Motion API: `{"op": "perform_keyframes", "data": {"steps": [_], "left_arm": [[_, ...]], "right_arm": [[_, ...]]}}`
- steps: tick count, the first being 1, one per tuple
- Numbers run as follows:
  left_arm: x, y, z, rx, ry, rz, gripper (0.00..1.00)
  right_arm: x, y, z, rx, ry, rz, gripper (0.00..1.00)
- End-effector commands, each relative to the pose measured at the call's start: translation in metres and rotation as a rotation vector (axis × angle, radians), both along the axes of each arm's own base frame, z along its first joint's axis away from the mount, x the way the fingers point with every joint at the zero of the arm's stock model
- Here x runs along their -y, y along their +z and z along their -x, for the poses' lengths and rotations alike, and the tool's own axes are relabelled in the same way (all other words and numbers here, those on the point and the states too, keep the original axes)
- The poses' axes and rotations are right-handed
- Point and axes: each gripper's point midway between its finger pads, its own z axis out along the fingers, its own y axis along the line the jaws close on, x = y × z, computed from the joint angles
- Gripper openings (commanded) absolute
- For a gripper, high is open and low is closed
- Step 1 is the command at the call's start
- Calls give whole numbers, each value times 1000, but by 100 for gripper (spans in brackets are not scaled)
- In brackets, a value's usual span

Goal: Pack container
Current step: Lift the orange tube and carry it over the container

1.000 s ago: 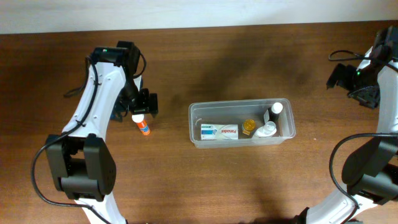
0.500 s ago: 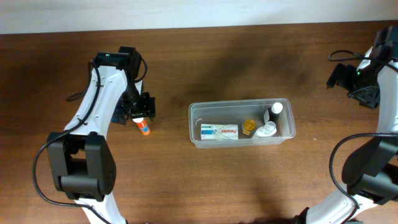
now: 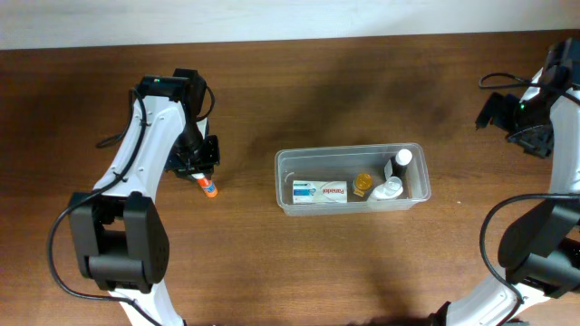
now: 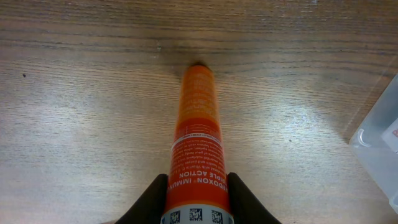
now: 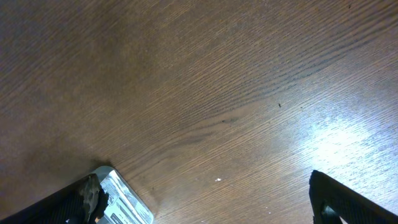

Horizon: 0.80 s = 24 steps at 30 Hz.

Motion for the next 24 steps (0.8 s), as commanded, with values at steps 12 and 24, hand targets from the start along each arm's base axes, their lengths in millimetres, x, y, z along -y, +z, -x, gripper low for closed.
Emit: {"op": "perform_keyframes", "data": {"steps": [12, 24], "left_arm": [[64, 98, -42, 259, -132, 165, 25], [179, 159, -15, 424, -424, 261, 25]], "right_arm": [[0, -2, 0, -4, -11, -3, 98], [0, -2, 0, -4, -11, -3, 98]]}}
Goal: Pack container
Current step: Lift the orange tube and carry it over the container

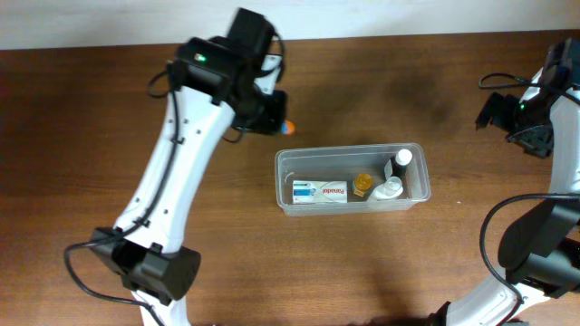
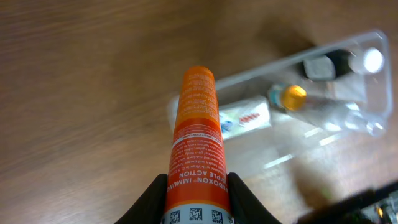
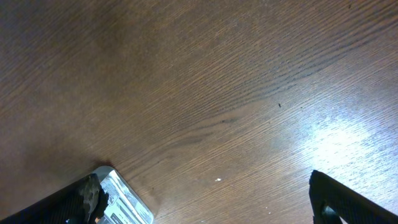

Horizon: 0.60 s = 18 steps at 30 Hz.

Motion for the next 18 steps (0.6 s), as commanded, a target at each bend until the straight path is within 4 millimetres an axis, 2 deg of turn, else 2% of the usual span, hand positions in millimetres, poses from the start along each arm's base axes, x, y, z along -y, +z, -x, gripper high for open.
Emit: {"op": "perform_keyframes", "data": {"steps": [1, 4, 9, 18], "left_arm": [[26, 6, 15, 15, -84, 13, 26], [48, 7, 25, 35, -141, 18, 26], [82, -3, 19, 104, -198, -4, 26], [104, -59, 22, -8, -243, -72, 26]], "right_arm": [[0, -2, 0, -4, -12, -3, 98], [0, -2, 0, -4, -12, -3, 98], [0, -2, 0, -4, -12, -3, 98], [0, -2, 0, -4, -12, -3, 98]]}}
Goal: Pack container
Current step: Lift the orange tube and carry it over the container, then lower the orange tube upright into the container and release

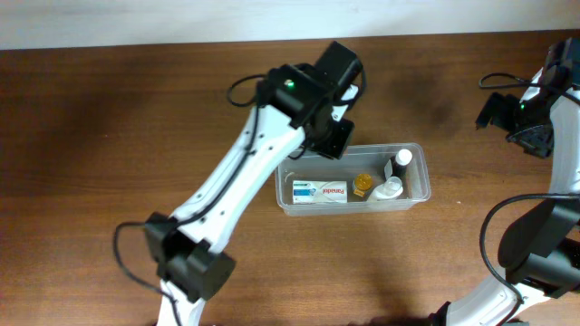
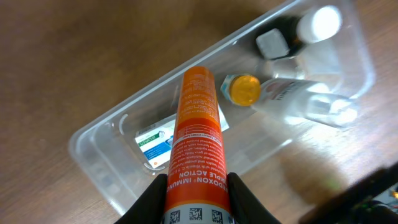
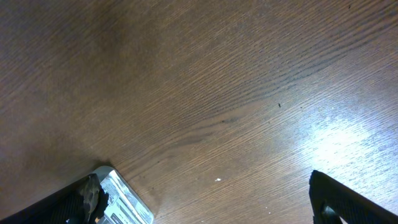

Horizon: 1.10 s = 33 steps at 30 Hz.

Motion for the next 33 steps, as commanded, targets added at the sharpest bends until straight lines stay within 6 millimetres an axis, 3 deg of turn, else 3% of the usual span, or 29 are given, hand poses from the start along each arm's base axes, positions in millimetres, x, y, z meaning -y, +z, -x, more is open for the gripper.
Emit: {"op": "perform_keyframes", "data": {"steps": [1, 11, 20, 25, 33], "left_arm": [[7, -23, -1, -31, -22, -40, 26], [20, -50, 0, -93, -41, -36, 28], [24, -97, -5, -160, -47, -93, 29], [26, -101, -7, -158, -47, -92, 30], [30, -100, -13, -129, -60, -78, 47]], "right_arm": [[0, -2, 0, -4, -12, -3, 98], [0, -2, 0, -4, -12, -3, 98], [0, -2, 0, -4, -12, -3, 98], [0, -2, 0, -4, -12, -3, 98], [0, -2, 0, -4, -12, -3, 98]]}}
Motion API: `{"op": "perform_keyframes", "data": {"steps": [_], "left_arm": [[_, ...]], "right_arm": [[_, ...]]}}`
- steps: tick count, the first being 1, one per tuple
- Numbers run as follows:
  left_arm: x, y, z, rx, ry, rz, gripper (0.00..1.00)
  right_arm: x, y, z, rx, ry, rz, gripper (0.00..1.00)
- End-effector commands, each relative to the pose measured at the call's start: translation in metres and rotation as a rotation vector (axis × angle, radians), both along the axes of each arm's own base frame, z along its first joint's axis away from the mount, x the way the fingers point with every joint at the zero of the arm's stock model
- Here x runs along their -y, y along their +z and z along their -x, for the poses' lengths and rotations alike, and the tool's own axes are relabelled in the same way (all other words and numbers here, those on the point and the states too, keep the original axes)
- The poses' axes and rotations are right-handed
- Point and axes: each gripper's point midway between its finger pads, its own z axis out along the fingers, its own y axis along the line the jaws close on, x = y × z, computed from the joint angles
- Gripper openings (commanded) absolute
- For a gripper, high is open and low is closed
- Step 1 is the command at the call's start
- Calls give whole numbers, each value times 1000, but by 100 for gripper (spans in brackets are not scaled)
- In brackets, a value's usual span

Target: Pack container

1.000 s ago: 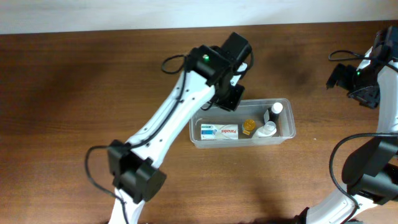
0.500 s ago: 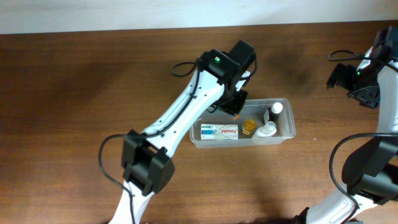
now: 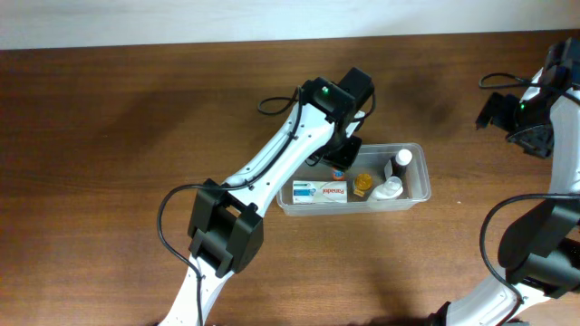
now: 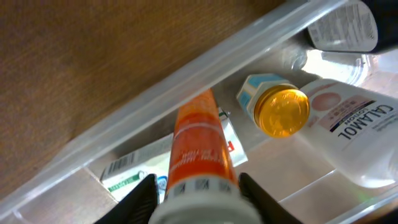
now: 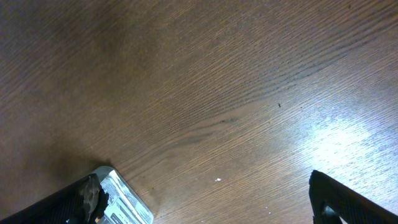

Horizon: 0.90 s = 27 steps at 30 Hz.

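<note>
A clear plastic container (image 3: 412,148) sits at the table's middle, its rim (image 4: 186,78) crossing the left wrist view. My left gripper (image 3: 341,159) is over its left half. An orange tube (image 4: 198,146) points down into the container from between my left gripper's (image 4: 196,196) fingers. The fingers stand slightly wider than the tube, and its white cap shows. A small yellow-capped bottle (image 4: 283,111), a white calamine bottle (image 4: 348,137), a dark bottle (image 3: 400,161) and a white box (image 3: 319,191) lie inside. My right gripper (image 5: 205,198) is open over bare wood.
The right arm (image 3: 530,109) stays at the far right edge of the table. A silvery printed packet (image 5: 124,196) lies beside the right gripper's left finger. Brown wooden table (image 3: 109,136) stretches left of the container.
My left gripper has dropped from above the container into it. The orange tube has slid forward between the fingers, which now stand wider apart. The right arm has not moved.
My left gripper was shut on the orange tube at the table's left. Then it held the tube near the container's back left corner, then above the container. Now the tube is down inside, between wider fingers. The right gripper has stayed open throughout.
</note>
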Motion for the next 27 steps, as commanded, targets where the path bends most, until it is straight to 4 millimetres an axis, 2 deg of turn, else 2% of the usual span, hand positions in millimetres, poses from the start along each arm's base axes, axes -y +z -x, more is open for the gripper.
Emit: {"op": "perform_keyframes", "data": {"steps": [1, 5, 8, 9, 11, 12, 14, 15, 19, 21, 27], "left_arm": [[5, 5, -3, 25, -40, 22, 49], [2, 8, -11, 63, -31, 5, 55], [-3, 19, -23, 114, -15, -6, 74], [-4, 25, -27, 131, -8, -3, 76], [-7, 42, -36, 167, 8, 15, 83], [-11, 59, -44, 198, 25, 37, 86], [-18, 81, -51, 230, 46, 61, 87], [-22, 93, -54, 249, 58, 74, 93], [-43, 139, -65, 324, 107, 124, 96], [-59, 159, -65, 349, 134, 136, 99], [-116, 217, -65, 445, 254, 180, 99]], "right_arm": [[0, -2, 0, -4, -11, -3, 98], [0, -2, 0, -4, -11, -3, 98], [0, -2, 0, -4, -11, -3, 98], [0, -2, 0, -4, -11, -3, 98], [0, -2, 0, -4, -11, -3, 98], [0, -2, 0, -4, -11, -3, 98], [0, -1, 0, -3, -11, -2, 98], [0, -2, 0, -4, -11, -3, 98], [0, -1, 0, -3, -11, -2, 98], [0, -2, 0, -4, -11, -3, 98], [0, -2, 0, -4, -11, -3, 98]]}}
